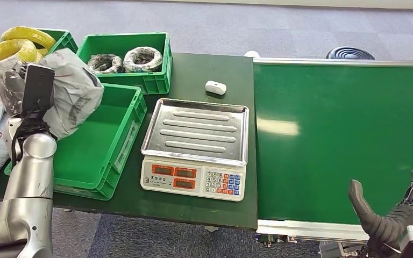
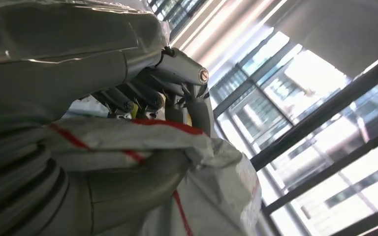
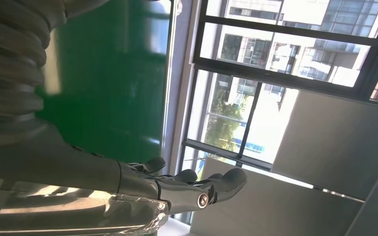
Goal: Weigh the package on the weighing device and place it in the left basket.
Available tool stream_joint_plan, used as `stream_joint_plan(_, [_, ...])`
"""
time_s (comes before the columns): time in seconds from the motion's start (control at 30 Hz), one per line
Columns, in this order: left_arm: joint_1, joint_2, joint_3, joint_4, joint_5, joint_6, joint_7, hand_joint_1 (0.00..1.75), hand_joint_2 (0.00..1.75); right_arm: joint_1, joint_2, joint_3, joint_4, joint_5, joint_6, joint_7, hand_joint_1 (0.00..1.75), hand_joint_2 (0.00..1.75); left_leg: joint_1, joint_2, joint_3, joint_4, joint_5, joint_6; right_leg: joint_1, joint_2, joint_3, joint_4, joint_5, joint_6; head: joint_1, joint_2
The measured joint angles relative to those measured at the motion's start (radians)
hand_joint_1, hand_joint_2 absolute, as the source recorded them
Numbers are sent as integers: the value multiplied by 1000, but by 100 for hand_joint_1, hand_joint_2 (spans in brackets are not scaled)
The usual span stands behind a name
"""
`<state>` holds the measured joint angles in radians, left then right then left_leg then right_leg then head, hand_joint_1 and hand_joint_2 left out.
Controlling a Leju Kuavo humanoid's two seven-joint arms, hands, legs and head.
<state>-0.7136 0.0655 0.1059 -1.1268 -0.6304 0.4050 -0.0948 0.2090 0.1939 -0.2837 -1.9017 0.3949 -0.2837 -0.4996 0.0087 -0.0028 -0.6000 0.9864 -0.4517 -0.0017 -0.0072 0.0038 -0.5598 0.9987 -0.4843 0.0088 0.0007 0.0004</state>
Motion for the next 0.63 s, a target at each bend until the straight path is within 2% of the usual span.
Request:
stream_joint_plan(0.1, [-7, 2, 1, 58, 22, -101, 4, 0, 175, -8, 0, 0, 1, 3, 1, 4, 0, 175, 0, 0, 0, 0, 0, 0, 0, 0, 0, 0, 0, 0, 0, 0])
stream_joint_plan(0.2, [-8, 2, 1, 68, 31, -120, 0, 0, 175, -10, 0, 0, 2, 4, 1, 5, 0, 175, 0, 0, 0, 0, 0, 0, 0, 0, 0, 0, 0, 0, 0, 0])
stream_joint_plan(0.33, [-25, 2, 1, 163, 112, -228, -30, 0, 175, -26, -4, 1, 14, 7, 8, 7, 0, 175, 0, 0, 0, 0, 0, 0, 0, 1, 0, 0, 0, 0, 0, 0])
stream_joint_plan(0.43, [-11, -4, 10, 157, 165, -189, -77, 0, 175, -29, -5, 1, 17, 12, 16, 12, 0, 175, 0, 1, 0, 0, 0, 0, 0, 1, 0, 0, 0, 0, 0, 0])
stream_joint_plan(0.53, [42, -25, 28, 61, 280, -78, -217, 0, 175, -28, -3, 1, 17, 14, 32, 21, 0, 175, 0, 2, 0, 0, 0, 0, 0, 2, 0, 0, 0, 0, 0, 0])
stream_joint_plan(0.6, [100, -43, 28, -47, 364, -31, -315, 0, 175, -23, 0, 3, 17, 12, 51, 27, 0, 175, 0, 2, 0, 0, 0, 0, 0, 2, 0, 0, 0, 0, 0, 0])
stream_joint_plan(0.63, [116, -48, 27, -77, 384, -22, -337, 0, 175, -22, 0, 3, 17, 10, 55, 29, 0, 175, 0, 2, 0, 0, -1, 0, 0, 1, 0, 0, 0, 0, 0, 0])
